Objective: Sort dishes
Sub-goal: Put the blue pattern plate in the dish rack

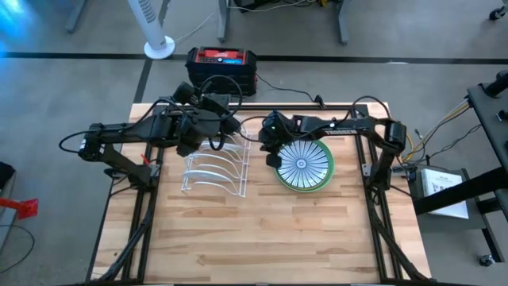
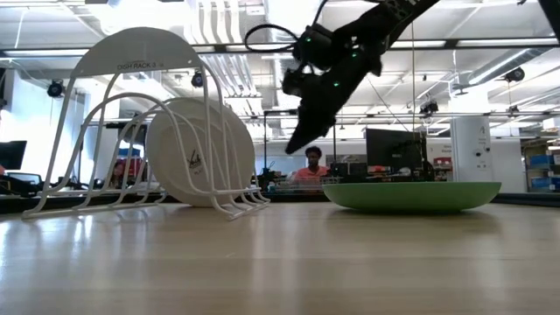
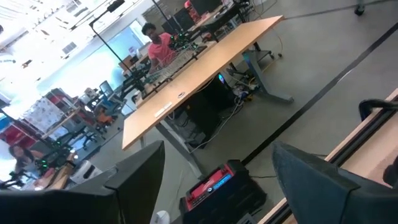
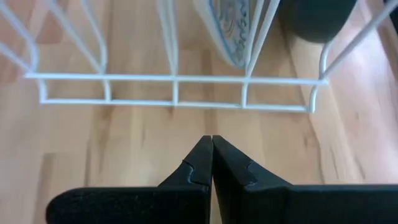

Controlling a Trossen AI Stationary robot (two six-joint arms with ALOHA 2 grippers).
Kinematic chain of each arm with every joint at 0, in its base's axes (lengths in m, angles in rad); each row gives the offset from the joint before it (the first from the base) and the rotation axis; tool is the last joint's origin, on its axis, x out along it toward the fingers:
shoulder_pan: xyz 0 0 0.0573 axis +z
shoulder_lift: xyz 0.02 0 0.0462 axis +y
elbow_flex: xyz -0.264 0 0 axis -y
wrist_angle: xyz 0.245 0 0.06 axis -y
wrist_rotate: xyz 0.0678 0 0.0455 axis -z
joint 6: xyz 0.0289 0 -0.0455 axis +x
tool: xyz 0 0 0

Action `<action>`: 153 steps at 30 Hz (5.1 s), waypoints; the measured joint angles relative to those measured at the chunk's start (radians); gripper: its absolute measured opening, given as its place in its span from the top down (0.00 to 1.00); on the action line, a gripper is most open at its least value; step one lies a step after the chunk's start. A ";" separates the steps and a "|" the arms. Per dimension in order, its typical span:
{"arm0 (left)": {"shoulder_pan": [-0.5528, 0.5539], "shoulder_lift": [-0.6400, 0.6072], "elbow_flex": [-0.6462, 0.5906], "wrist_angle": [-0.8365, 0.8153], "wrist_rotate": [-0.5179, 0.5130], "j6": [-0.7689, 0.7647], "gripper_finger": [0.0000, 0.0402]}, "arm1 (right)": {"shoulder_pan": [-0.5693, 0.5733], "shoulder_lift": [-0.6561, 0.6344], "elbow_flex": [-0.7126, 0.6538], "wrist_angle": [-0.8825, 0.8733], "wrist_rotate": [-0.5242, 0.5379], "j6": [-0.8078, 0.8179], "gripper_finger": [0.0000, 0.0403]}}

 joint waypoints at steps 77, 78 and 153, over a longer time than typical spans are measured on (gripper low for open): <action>-0.014 0.741 0.001 0.424 0.819 -0.322 1.00 | 0.025 -0.892 -0.835 -0.136 0.492 0.793 1.00; -0.013 0.746 0.001 0.425 0.825 -0.322 1.00 | 0.017 -0.892 -0.835 -0.148 0.495 0.797 0.99; 0.039 0.793 -0.054 0.448 0.888 -0.417 1.00 | -0.014 -0.845 -0.920 0.062 0.392 0.771 0.72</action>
